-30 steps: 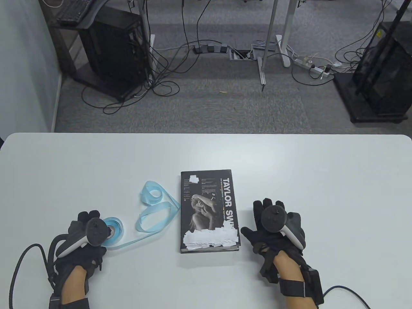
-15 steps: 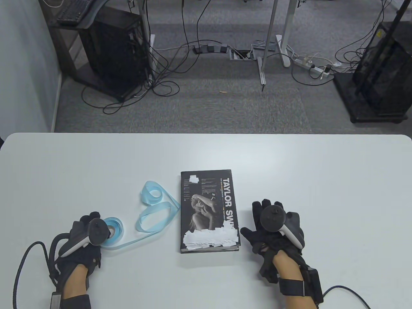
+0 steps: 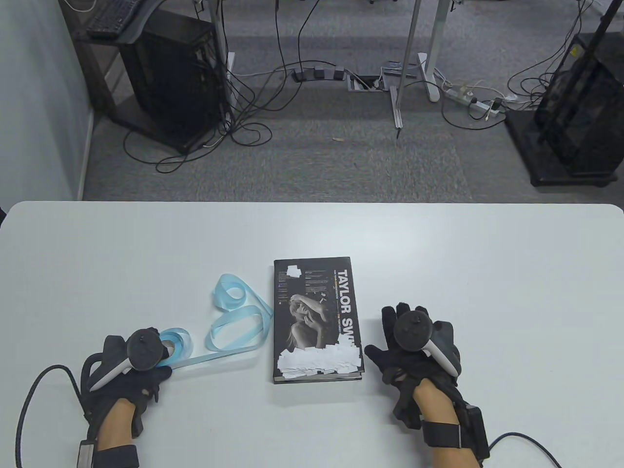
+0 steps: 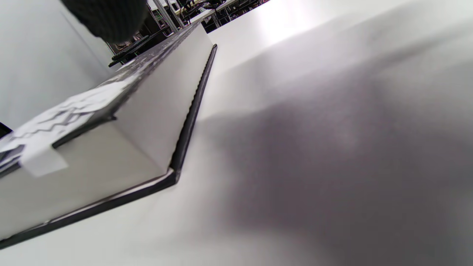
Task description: Tear off one label from label roll
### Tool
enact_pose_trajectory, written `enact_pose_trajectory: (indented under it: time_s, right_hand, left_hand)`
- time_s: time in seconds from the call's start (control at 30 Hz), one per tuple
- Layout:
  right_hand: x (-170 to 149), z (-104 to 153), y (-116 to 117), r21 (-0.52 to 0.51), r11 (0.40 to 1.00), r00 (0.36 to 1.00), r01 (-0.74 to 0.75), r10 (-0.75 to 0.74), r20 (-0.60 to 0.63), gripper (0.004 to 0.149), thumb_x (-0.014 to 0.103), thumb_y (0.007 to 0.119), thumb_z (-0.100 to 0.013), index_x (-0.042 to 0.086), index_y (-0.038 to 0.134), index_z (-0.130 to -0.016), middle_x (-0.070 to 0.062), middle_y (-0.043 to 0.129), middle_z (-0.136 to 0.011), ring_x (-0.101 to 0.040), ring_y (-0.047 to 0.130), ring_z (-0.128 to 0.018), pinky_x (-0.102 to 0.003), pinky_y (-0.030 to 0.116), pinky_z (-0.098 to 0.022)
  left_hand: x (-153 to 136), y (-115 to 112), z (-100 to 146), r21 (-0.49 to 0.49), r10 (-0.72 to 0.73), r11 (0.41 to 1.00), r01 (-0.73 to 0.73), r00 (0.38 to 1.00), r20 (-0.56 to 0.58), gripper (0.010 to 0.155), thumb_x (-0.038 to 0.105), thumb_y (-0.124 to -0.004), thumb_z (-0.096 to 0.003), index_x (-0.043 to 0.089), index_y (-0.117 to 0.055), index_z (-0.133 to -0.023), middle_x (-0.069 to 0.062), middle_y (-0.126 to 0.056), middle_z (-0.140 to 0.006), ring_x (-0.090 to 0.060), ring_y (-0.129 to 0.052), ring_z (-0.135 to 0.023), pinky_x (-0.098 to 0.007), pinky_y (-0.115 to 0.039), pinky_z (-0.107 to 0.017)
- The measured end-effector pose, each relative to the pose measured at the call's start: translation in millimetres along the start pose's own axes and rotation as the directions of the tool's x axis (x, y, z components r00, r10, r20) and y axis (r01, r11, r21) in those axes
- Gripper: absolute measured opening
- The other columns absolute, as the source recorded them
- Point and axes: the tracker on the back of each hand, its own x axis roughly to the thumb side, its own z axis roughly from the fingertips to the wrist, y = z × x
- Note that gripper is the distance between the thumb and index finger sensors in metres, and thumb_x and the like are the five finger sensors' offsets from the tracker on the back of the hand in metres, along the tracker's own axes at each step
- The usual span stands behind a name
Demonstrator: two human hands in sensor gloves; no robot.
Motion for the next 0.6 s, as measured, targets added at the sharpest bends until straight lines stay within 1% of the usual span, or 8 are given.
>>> enact_pose_trajectory:
  time_s: [0.17, 0.3, 0.4, 0.53, 0.6]
  right_hand:
    - [3, 1, 0, -0.009, 1.000, 1.000, 0.004, -0.004, 0.019, 0.083, 0.056, 0.072, -0.044, 0.030, 0.019, -0.102, -0.009, 0.006, -0.108, -0.042, -0.004, -0.097, -0.069, 0.000, -0.061]
    - [12, 4, -1, -0.030, 0.999, 0.998, 0.012, -0.011, 0.065, 0.082, 0.056, 0.073, -0.044, 0.030, 0.022, -0.103, -0.009, 0.008, -0.109, -0.042, -0.002, -0.098, -0.069, 0.001, -0.062]
    - [26, 10, 1, -0.047, 0.999, 0.992, 0.010, -0.004, 0.128, 0.081, 0.056, 0.073, -0.044, 0.029, 0.025, -0.103, -0.009, 0.011, -0.109, -0.043, 0.001, -0.099, -0.070, 0.004, -0.063]
    - [52, 20, 6, -0.064, 0.998, 0.973, 0.011, 0.004, 0.232, 0.079, 0.055, 0.074, -0.044, 0.028, 0.028, -0.103, -0.010, 0.015, -0.110, -0.044, 0.014, -0.102, -0.070, 0.019, -0.069]
    - [71, 29, 11, -0.103, 0.994, 0.949, 0.027, 0.007, 0.316, 0.078, 0.054, 0.076, -0.044, 0.027, 0.033, -0.104, -0.010, 0.021, -0.110, -0.044, 0.024, -0.103, -0.069, 0.027, -0.070]
  left_hand:
    - [14, 6, 1, 0.011, 0.065, 0.998, -0.066, 0.995, 0.070, 0.057, 0.047, -0.080, -0.0457, 0.013, -0.075, -0.091, -0.013, -0.042, -0.116, -0.035, -0.078, -0.094, -0.052, -0.068, -0.068]
    - [34, 12, 4, 0.036, 0.089, 0.995, -0.096, 0.983, 0.160, 0.058, 0.049, -0.078, -0.0444, 0.013, -0.076, -0.089, -0.013, -0.044, -0.116, -0.035, -0.080, -0.091, -0.052, -0.069, -0.066]
    - [55, 19, 9, 0.052, 0.121, 0.989, -0.137, 0.961, 0.249, 0.058, 0.049, -0.078, -0.0440, 0.012, -0.076, -0.089, -0.014, -0.044, -0.115, -0.035, -0.081, -0.091, -0.052, -0.070, -0.066]
    - [76, 25, 17, 0.065, 0.130, 0.985, -0.161, 0.932, 0.338, 0.058, 0.049, -0.078, -0.0441, 0.012, -0.076, -0.089, -0.014, -0.044, -0.115, -0.035, -0.080, -0.090, -0.052, -0.069, -0.066]
    - [86, 28, 23, 0.071, 0.149, 0.979, -0.190, 0.909, 0.388, 0.058, 0.049, -0.078, -0.0440, 0.012, -0.076, -0.089, -0.013, -0.045, -0.115, -0.035, -0.080, -0.090, -0.052, -0.069, -0.066]
